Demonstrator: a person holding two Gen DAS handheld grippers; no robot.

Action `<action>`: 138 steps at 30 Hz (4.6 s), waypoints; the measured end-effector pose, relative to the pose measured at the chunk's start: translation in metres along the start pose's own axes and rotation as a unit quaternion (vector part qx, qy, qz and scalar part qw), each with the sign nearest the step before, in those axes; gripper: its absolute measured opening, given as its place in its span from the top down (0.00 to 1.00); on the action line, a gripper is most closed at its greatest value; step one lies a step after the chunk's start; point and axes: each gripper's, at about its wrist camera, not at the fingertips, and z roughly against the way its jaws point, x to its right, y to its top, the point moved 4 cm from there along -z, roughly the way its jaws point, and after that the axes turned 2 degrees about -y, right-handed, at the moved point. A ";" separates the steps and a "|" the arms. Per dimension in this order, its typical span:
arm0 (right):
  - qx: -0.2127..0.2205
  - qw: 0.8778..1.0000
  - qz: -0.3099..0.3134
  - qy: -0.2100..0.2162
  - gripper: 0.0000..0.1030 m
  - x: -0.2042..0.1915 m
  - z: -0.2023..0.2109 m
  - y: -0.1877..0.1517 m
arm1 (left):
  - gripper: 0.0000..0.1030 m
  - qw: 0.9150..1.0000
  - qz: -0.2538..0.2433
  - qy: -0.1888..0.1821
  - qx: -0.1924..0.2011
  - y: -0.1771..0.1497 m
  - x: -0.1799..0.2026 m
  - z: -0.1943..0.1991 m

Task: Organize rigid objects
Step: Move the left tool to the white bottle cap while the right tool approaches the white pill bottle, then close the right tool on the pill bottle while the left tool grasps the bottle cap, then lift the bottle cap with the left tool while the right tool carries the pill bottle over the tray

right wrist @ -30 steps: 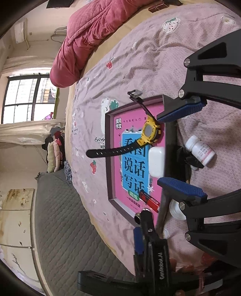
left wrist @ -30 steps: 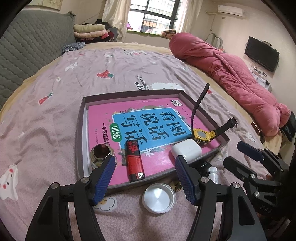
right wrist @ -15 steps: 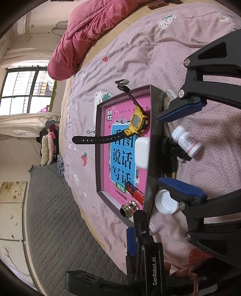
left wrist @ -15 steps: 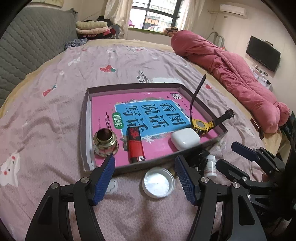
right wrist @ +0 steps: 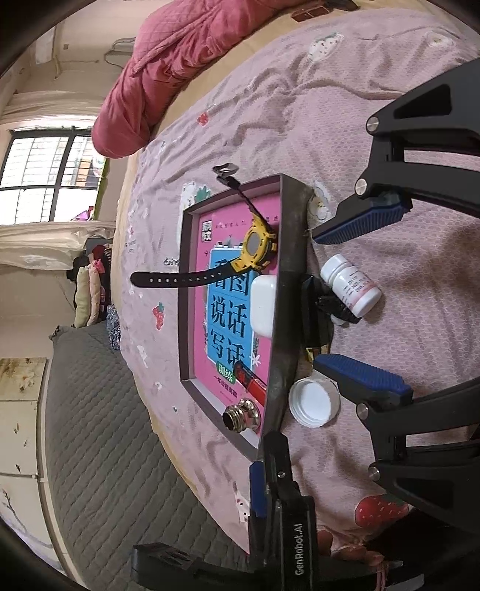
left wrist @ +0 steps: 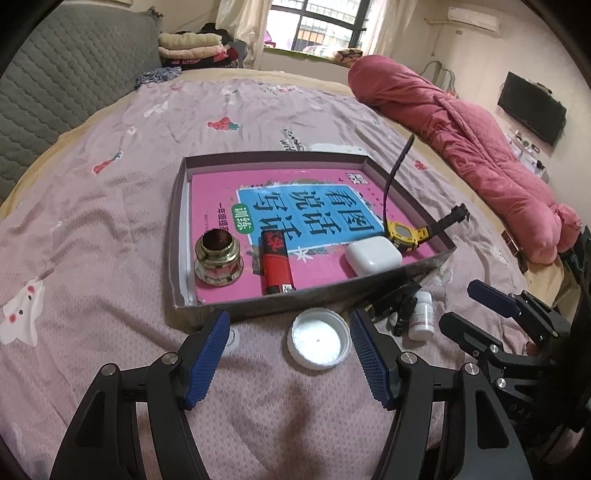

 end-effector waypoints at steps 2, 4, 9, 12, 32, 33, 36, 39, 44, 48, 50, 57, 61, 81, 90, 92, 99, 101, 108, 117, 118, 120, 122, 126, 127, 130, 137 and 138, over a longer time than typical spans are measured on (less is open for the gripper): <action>-0.008 1.000 -0.005 0.002 0.41 0.001 -0.002 -0.003 | 0.33 1.000 -0.003 -0.001 -0.004 -0.002 0.003 0.000; -0.014 1.000 -0.003 0.005 0.41 0.002 -0.004 -0.005 | 0.33 1.000 -0.007 -0.003 -0.008 -0.005 0.005 -0.001; -0.026 1.000 0.007 0.010 0.41 0.003 -0.007 -0.011 | 0.33 1.000 -0.010 -0.009 -0.021 -0.012 0.009 -0.002; -0.030 0.999 0.019 0.009 0.41 0.003 -0.007 -0.013 | 0.33 0.999 -0.005 -0.009 -0.030 -0.017 0.007 -0.005; -0.065 0.994 0.048 0.070 0.41 0.024 -0.028 -0.014 | 0.33 0.998 -0.010 -0.013 -0.065 -0.026 0.014 -0.027; -0.066 0.994 0.050 0.073 0.40 0.024 -0.028 -0.014 | 0.33 0.998 -0.010 -0.013 -0.065 -0.026 0.014 -0.028; -0.067 0.993 0.066 0.077 0.41 0.023 -0.030 -0.015 | 0.33 0.998 -0.010 -0.012 -0.067 -0.026 0.015 -0.031; -0.060 0.990 0.092 0.085 0.40 0.019 -0.028 -0.015 | 0.33 0.997 -0.009 -0.012 -0.073 -0.027 0.015 -0.035; -0.056 0.985 0.135 0.088 0.41 0.009 -0.030 -0.015 | 0.33 0.997 -0.012 -0.011 -0.075 -0.027 0.017 -0.039; -0.062 0.981 0.155 0.095 0.40 0.004 -0.036 -0.017 | 0.33 0.997 -0.014 -0.009 -0.078 -0.027 0.017 -0.043; -0.066 0.980 0.162 0.097 0.40 0.003 -0.039 -0.018 | 0.33 0.997 -0.015 -0.009 -0.079 -0.027 0.017 -0.045; -0.063 0.977 0.180 0.097 0.40 0.004 -0.049 -0.016 | 0.33 0.997 -0.015 -0.008 -0.081 -0.025 0.018 -0.050; -0.067 0.975 0.178 0.112 0.40 0.008 -0.056 -0.016 | 0.33 0.996 -0.014 -0.008 -0.084 -0.024 0.018 -0.054; -0.078 0.968 0.174 0.166 0.41 0.007 -0.053 -0.016 | 0.33 0.996 -0.016 -0.005 -0.088 -0.021 0.016 -0.067; -0.082 0.971 0.151 0.169 0.52 0.008 -0.060 -0.017 | 0.33 0.996 -0.022 0.003 -0.086 -0.021 0.016 -0.071; -0.077 0.973 0.146 0.162 0.52 0.009 -0.060 -0.018 | 0.33 0.996 -0.026 0.006 -0.086 -0.021 0.018 -0.072; -0.067 0.977 0.118 0.164 0.52 0.003 -0.052 -0.020 | 0.33 0.996 -0.031 0.012 -0.082 -0.022 0.019 -0.074; -0.066 0.978 0.122 0.155 0.52 0.000 -0.052 -0.020 | 0.33 0.996 -0.037 0.015 -0.083 -0.022 0.021 -0.075; -0.046 0.986 0.068 0.147 0.52 0.009 -0.041 -0.013 | 0.37 0.995 -0.054 0.021 -0.083 -0.023 0.024 -0.074; -0.028 0.988 0.030 0.149 0.52 0.015 -0.031 -0.004 | 0.50 0.995 -0.058 0.015 -0.085 -0.022 0.027 -0.071; -0.027 0.988 0.032 0.148 0.52 0.014 -0.031 -0.003 | 0.50 0.994 -0.060 0.015 -0.086 -0.022 0.027 -0.071; -0.027 0.988 0.035 0.147 0.52 0.011 -0.031 -0.003 | 0.50 0.995 -0.059 0.012 -0.085 -0.022 0.027 -0.070; -0.028 0.988 0.035 0.149 0.52 0.008 -0.032 -0.003 | 0.50 0.995 -0.057 0.009 -0.085 -0.022 0.027 -0.070; -0.028 0.988 0.038 0.145 0.52 0.007 -0.032 -0.004 | 0.50 0.995 -0.054 0.003 -0.079 -0.019 0.028 -0.064; -0.026 0.989 0.038 0.143 0.52 0.008 -0.032 -0.003 | 0.50 0.996 -0.055 0.002 -0.075 -0.018 0.028 -0.062; -0.016 0.990 0.027 0.140 0.52 0.010 -0.028 0.001 | 0.50 0.997 -0.054 -0.003 -0.061 -0.013 0.030 -0.052; 0.038 0.995 0.040 0.083 0.52 0.009 -0.008 0.021 | 0.50 0.999 -0.037 0.008 -0.019 0.003 0.024 -0.026; 0.045 0.995 0.044 0.075 0.52 0.008 -0.005 0.024 | 0.50 0.999 -0.032 0.009 -0.012 0.007 0.021 -0.023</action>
